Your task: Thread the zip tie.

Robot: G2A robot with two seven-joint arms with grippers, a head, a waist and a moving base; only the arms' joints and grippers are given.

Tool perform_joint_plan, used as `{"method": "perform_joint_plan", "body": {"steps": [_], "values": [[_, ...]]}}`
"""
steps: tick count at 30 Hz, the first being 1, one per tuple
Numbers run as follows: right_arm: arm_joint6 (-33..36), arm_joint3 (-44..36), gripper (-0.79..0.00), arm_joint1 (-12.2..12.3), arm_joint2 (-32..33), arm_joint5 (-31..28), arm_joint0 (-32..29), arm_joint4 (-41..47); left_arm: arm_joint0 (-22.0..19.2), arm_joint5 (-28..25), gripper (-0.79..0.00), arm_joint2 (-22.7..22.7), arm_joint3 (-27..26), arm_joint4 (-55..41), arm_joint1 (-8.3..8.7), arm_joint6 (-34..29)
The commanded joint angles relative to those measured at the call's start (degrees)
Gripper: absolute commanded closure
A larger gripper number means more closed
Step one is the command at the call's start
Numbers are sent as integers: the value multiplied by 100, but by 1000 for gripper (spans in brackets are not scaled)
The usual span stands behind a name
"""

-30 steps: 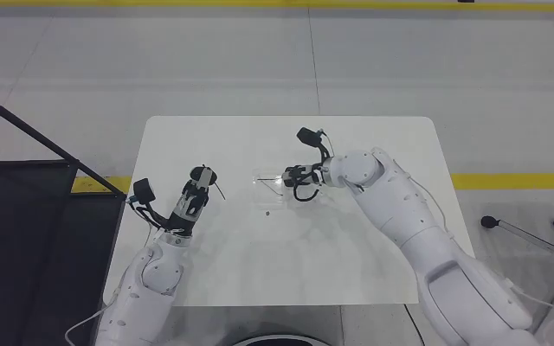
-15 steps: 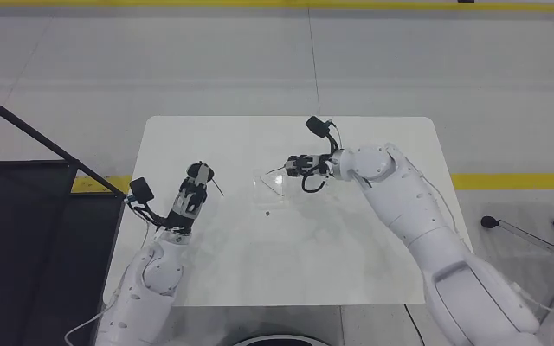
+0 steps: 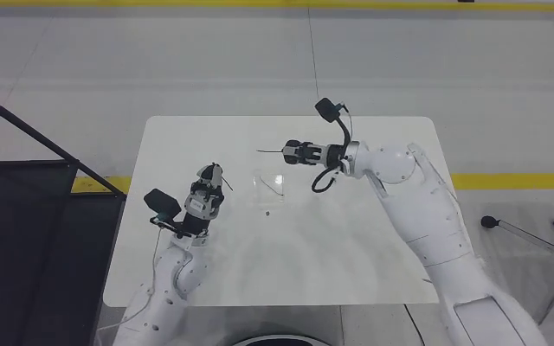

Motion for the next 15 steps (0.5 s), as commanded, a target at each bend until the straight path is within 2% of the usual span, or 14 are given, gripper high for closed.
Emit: {"method": "perform_joint_plan", "body": {"steps": [1,12,15], "values": [[11,-18,0,6,16,10,-9,-8,0,-4,0,-2,-1,-7,0,-8],[11,-18,0,6,16,10,-9,-8,0,-4,0,-2,-1,-7,0,-8],[-65,-98,0,14,109,9,-169,267,19,32,0,7,-37,-24,-4,-51]]}}
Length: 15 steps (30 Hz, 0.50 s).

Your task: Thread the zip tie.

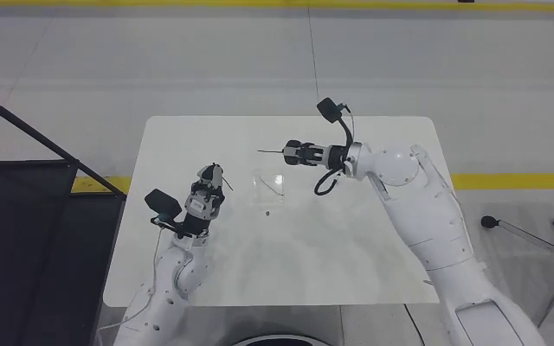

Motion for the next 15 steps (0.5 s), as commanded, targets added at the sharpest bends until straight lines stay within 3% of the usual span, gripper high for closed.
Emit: {"method": "perform_joint_plan", "body": {"steps": [1,7,15], "values": [[22,-51,0,14,103,-21,-92,262,33,47,0,20,-62,-40,-10,-41],[667,-7,0,42,506,-289,-342,1837,38,155,0,100,-45,-396,-83,519],[1137,-273,0,2,421,84,-412,2802,-47,83,0,247,69,-511,-165,1184]]}}
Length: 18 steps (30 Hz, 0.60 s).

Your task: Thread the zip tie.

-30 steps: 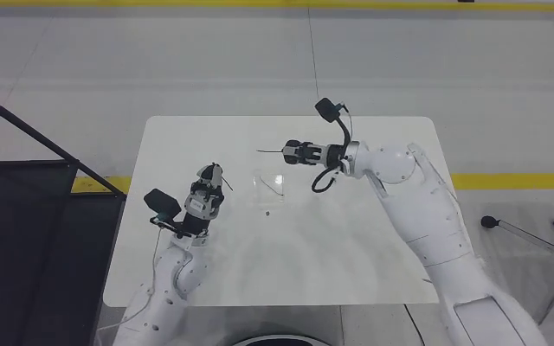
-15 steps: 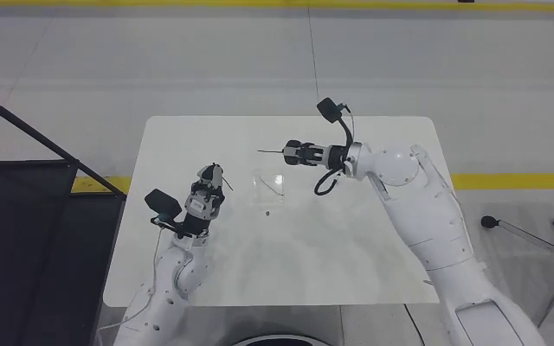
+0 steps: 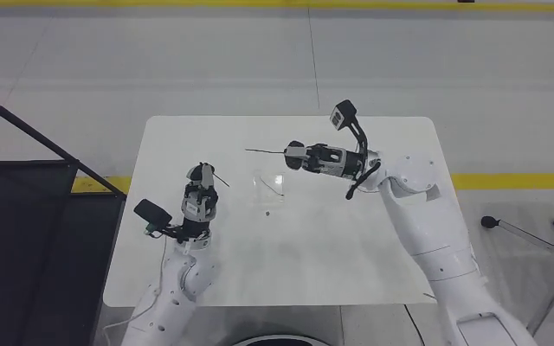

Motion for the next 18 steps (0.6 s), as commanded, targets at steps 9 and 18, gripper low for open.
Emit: {"method": "perform_joint_plan", "body": {"steps": [9,18], "values": [[316,-41,0,-13,-58,-27,57,244,-27,112,0,48,56,9,-34,211],[-121,-224,0,-52,-192,154,-87,329,-5,189,0,54,-57,-98,-51,55]]}}
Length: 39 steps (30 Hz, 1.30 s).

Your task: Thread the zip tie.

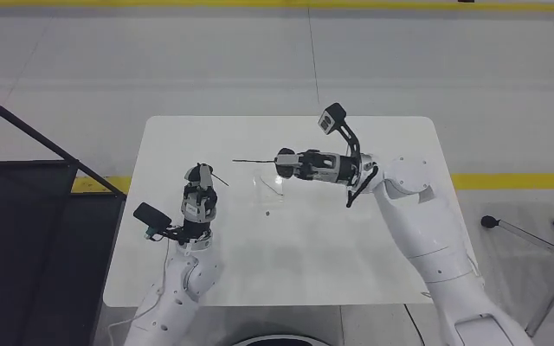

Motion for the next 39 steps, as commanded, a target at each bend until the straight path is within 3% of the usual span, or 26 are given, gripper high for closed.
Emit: {"method": "perform_joint_plan", "body": {"steps": [1,13,39], "values": [[-172,-19,0,-20,-53,104,-4,71,6,104,0,8,-58,6,-14,-24],[-346,107,0,-151,-521,317,146,191,-113,705,0,185,119,562,-113,483],[-631,361,0,-302,-789,236,295,244,-133,665,0,153,249,612,-221,541]]}}
